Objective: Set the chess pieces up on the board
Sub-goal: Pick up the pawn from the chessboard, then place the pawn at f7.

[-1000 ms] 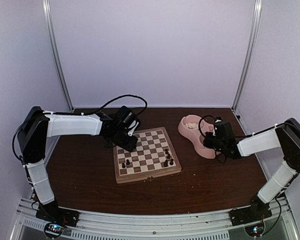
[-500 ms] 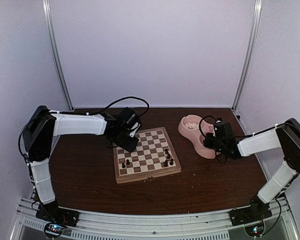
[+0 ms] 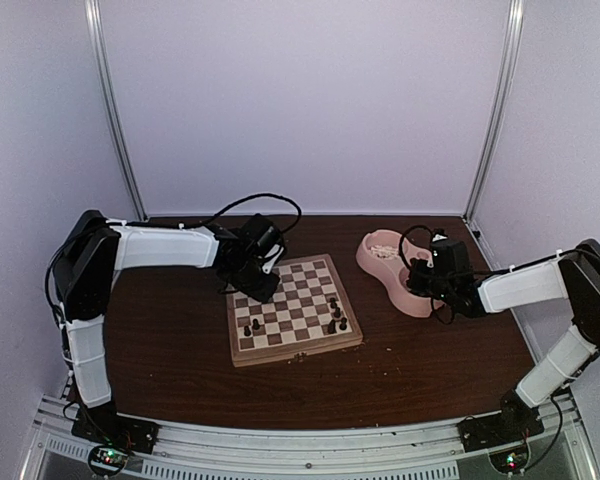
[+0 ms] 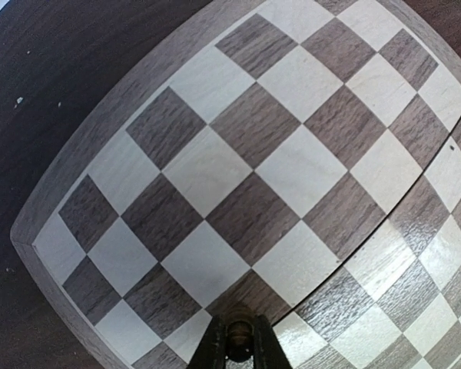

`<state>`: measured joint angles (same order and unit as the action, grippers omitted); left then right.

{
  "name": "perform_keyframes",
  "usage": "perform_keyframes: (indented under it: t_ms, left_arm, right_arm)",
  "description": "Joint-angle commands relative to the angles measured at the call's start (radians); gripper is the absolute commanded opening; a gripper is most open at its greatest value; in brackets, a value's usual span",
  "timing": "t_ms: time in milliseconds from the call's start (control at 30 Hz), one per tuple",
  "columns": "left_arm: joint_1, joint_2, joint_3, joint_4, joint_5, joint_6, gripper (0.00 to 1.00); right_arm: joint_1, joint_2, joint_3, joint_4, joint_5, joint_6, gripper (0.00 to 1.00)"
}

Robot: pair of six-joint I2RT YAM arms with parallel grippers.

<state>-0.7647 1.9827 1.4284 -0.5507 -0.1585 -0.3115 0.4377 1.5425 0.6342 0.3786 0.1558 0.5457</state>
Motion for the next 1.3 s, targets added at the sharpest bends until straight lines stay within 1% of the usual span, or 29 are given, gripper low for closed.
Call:
perform_keyframes:
  t_ms: [0, 100, 333, 567, 800, 1267]
  left_arm:
    - [0.008, 0.004, 0.031, -0.018, 0.039, 0.026, 0.09]
    - [0.007, -0.015, 0.027, -0.037, 0.087, 0.03, 0.06]
    - [-0.02, -0.109, -0.025, -0.057, 0.113, 0.017, 0.07]
    - [-0.081, -0.189, -0.097, -0.054, 0.144, 0.023, 0.07]
    - [-0.122, -0.194, -0.132, -0.05, 0.151, 0.016, 0.07]
    - [-0.125, -0.133, -0.135, -0.004, 0.155, 0.017, 0.07]
  right_arm:
    - [-0.005, -0.026, -0.011, 0.027, -0.01, -0.013, 0.0]
    - [-0.006, -0.023, -0.01, 0.029, -0.018, -0.014, 0.0]
    - [-0.005, -0.02, -0.01, 0.039, -0.029, -0.02, 0.0]
    - [-0.006, -0.006, -0.006, 0.047, -0.043, -0.016, 0.0]
    - [-0.005, -0.004, -0.007, 0.054, -0.056, -0.015, 0.0]
    - [-0.006, -0.016, -0.01, 0.053, -0.057, -0.023, 0.0]
